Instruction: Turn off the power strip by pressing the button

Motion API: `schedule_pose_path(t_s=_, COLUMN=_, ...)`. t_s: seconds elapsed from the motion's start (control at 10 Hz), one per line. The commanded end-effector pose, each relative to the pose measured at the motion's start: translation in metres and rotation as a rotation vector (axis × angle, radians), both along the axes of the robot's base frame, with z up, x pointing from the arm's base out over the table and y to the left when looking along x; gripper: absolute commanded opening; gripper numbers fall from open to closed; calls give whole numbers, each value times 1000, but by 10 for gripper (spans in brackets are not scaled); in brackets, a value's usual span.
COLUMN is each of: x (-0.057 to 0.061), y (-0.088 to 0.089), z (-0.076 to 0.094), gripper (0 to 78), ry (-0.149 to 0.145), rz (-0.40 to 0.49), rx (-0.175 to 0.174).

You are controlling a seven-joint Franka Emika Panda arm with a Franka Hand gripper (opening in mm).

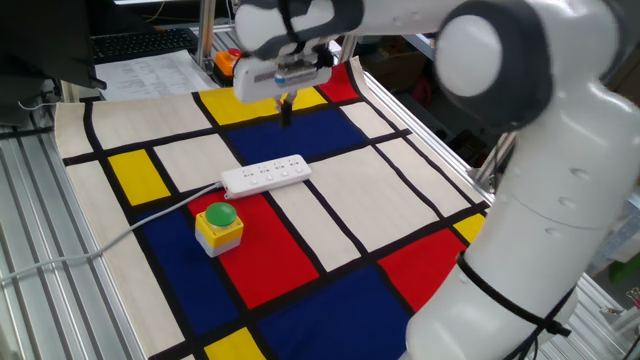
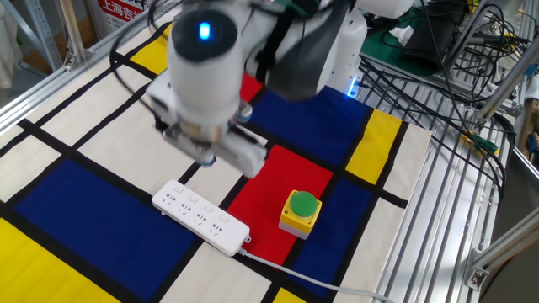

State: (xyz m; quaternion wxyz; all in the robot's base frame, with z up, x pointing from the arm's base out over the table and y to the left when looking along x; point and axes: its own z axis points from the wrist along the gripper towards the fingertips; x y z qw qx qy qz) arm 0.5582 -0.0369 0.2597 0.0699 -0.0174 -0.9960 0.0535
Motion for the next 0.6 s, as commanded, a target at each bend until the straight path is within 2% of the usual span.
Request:
schedule_pose_path(t_s=0.1, x=-8, y=-7, z=20, gripper=0, ry=-93, rz=-13, rx=40)
schedule_pose_path(t_s=0.3, x=-8, y=-6, z=19, gripper=0, ry=-78, rz=21, rx=43)
schedule_pose_path(t_s=0.6, x=-8, y=-5, z=19, gripper=0, ry=-54, rz=29, rx=71)
